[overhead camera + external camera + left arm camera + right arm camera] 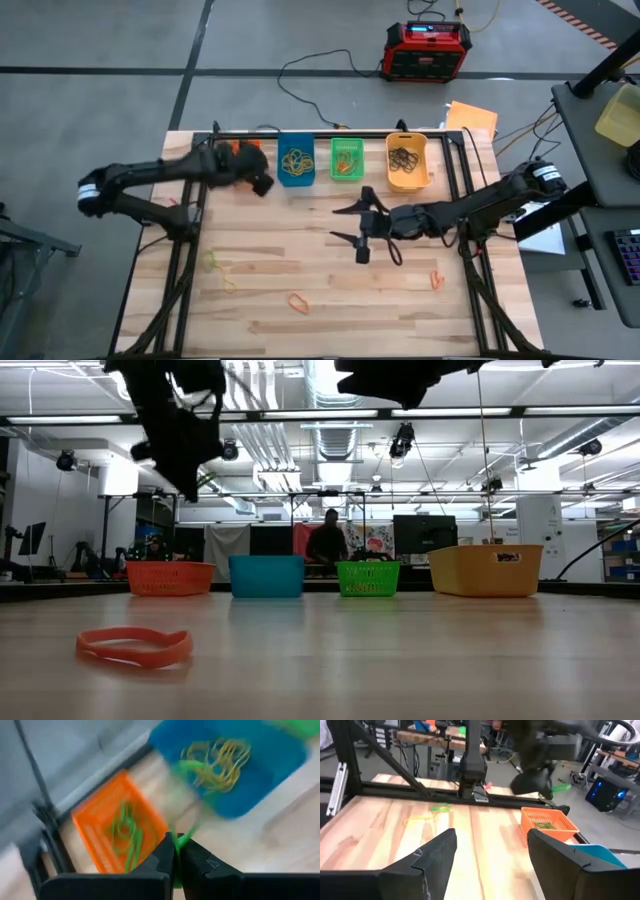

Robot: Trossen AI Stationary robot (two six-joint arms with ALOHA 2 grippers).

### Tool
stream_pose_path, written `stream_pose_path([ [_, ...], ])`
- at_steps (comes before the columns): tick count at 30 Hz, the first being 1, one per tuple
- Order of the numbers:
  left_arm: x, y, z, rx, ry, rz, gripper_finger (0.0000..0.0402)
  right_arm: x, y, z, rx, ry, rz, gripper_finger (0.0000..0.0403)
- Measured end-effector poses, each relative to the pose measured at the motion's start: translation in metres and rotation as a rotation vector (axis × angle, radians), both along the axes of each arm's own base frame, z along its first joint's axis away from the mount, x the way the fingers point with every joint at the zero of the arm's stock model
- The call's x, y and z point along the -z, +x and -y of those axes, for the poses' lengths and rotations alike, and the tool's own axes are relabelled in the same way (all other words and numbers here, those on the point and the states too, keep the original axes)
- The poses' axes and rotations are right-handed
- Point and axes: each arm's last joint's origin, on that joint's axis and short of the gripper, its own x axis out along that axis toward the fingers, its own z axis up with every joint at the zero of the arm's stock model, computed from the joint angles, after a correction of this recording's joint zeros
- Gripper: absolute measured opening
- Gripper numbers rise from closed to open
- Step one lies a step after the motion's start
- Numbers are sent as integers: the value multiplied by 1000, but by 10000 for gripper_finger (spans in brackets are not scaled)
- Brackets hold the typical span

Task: Sort rubber bands into baskets
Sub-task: Put the green rubber band into the orange bin, then put the orange rubber band into the green bin

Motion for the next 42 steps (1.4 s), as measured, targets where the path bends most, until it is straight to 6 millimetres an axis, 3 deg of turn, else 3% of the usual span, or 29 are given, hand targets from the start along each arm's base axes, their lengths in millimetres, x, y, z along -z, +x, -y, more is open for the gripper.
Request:
stream_pose_path([
  [4,12,-18,-48,-56,-228,1,0,7,3,0,3,7,-28,235],
  [8,22,-31,-76,-110,-283,-43,0,10,4,-1,6,19,-39,238],
  [17,33,-31,-89,-120,-255,-118,10,14,4,0,18,61,-62,254],
  [27,36,-29,-92,-152,-208,-164,100,18,3,0,30,99,-93,284],
  [30,32,-26,-86,-139,-200,-143,123,21,2,0,39,113,-129,287],
  [34,23,-13,-60,-61,-171,-86,134,31,-6,1,72,210,-281,288],
  [38,10,4,-23,66,-120,17,135,48,-22,0,66,398,-580,283],
  [42,-1,18,22,194,-16,83,135,64,-47,-8,167,626,-909,268],
])
